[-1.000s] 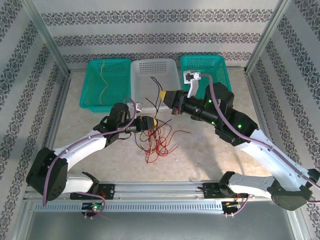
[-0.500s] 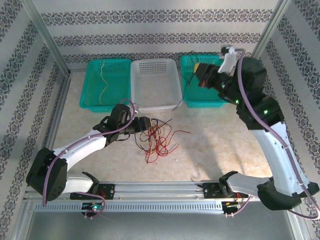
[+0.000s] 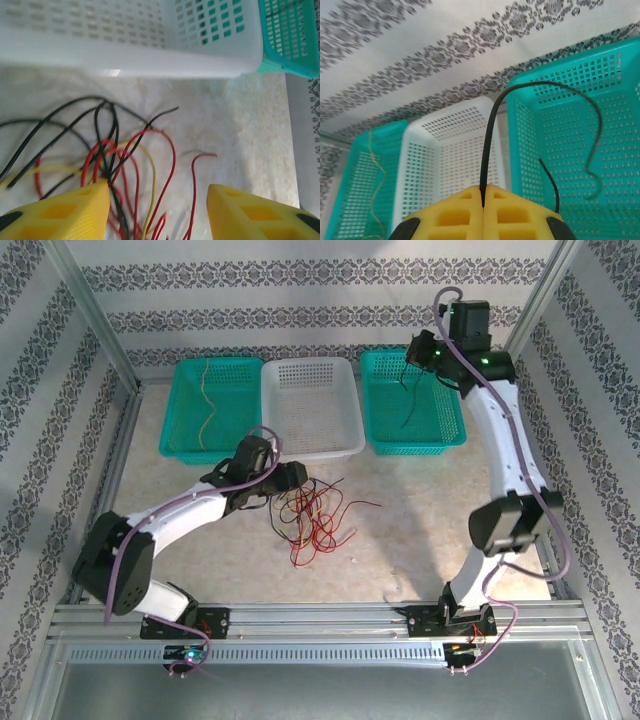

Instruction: Untangle the cables

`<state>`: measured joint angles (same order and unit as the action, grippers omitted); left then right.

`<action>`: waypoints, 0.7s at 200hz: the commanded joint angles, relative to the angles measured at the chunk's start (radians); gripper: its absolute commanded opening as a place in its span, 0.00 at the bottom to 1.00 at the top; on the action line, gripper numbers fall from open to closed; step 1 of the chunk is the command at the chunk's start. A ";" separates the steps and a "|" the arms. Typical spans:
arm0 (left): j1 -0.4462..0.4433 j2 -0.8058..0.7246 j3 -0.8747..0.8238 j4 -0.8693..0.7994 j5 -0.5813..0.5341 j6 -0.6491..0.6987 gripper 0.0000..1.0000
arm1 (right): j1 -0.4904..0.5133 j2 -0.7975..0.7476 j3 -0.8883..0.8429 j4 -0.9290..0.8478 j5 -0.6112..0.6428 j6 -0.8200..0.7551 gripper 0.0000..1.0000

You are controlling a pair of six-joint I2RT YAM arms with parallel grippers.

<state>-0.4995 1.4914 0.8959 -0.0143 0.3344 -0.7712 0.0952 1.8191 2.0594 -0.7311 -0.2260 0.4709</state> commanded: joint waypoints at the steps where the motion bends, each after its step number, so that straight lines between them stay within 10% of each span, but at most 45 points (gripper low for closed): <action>1: 0.016 0.068 0.084 0.065 -0.026 -0.008 0.54 | -0.002 0.100 0.111 -0.084 0.027 -0.071 0.02; 140: 0.096 -0.029 -0.004 0.143 0.017 -0.115 0.56 | 0.090 0.341 -0.138 -0.168 0.050 -0.188 0.19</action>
<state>-0.4053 1.5810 0.9382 0.0746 0.2966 -0.8234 0.1757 2.1284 1.9274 -0.8581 -0.1650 0.3340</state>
